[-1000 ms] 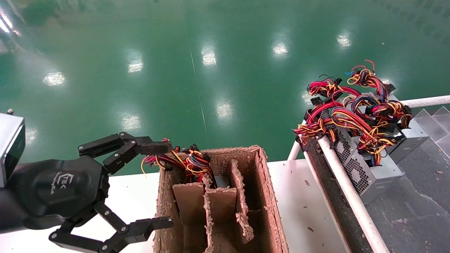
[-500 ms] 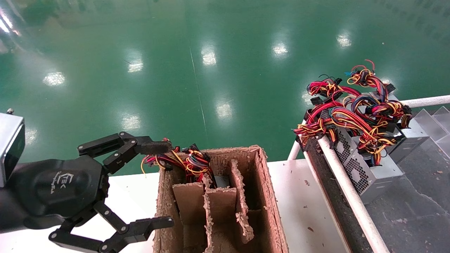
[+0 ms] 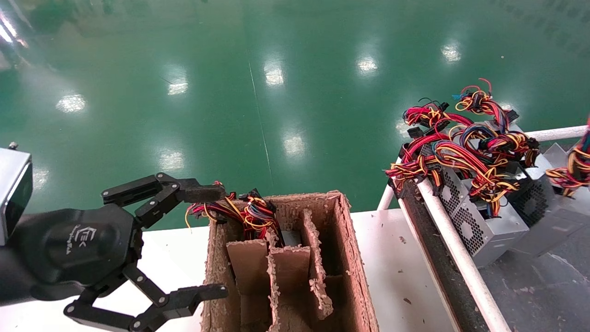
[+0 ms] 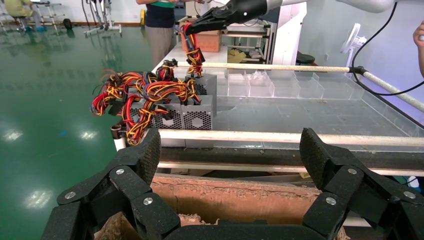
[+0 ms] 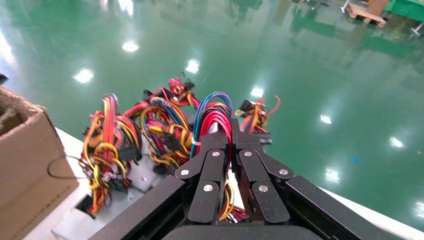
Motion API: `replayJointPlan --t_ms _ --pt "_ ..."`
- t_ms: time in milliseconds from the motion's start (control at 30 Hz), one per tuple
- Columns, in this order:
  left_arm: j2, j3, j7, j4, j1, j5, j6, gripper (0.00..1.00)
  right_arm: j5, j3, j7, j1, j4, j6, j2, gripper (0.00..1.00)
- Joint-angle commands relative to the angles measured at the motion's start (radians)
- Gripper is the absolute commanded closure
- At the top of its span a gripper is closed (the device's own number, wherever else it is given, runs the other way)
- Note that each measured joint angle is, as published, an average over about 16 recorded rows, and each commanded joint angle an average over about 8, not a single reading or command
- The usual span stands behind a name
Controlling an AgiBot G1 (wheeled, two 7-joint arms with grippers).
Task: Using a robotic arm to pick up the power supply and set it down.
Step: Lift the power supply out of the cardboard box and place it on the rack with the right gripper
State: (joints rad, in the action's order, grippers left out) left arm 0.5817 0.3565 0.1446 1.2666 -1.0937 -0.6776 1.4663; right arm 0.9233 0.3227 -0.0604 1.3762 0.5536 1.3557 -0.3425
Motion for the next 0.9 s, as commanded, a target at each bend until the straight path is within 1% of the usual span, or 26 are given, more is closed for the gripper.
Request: replayJointPlan --t_ms 33,233,633,900 --pt "0.000 0.000 0.000 0.000 0.000 0.000 0.000 0.00 -0.002 0.002 0.014 -0.004 0.022 -0.009 -0.012 1.00" --pt "0.000 0.000 0.000 0.000 0.000 0.000 0.000 0.00 -0.008 0.003 0.040 -0.018 0.059 -0.009 -0.007 1.00" --pt "0.000 0.000 0.000 0.000 0.000 0.000 0.000 0.00 -0.047 -0.011 0.060 -0.088 0.088 0.013 0.064 1.00" --pt "0.000 0.000 0.000 0.000 0.000 0.000 0.000 0.00 -0.075 -0.021 0.060 -0.139 0.128 0.018 0.102 1.00"
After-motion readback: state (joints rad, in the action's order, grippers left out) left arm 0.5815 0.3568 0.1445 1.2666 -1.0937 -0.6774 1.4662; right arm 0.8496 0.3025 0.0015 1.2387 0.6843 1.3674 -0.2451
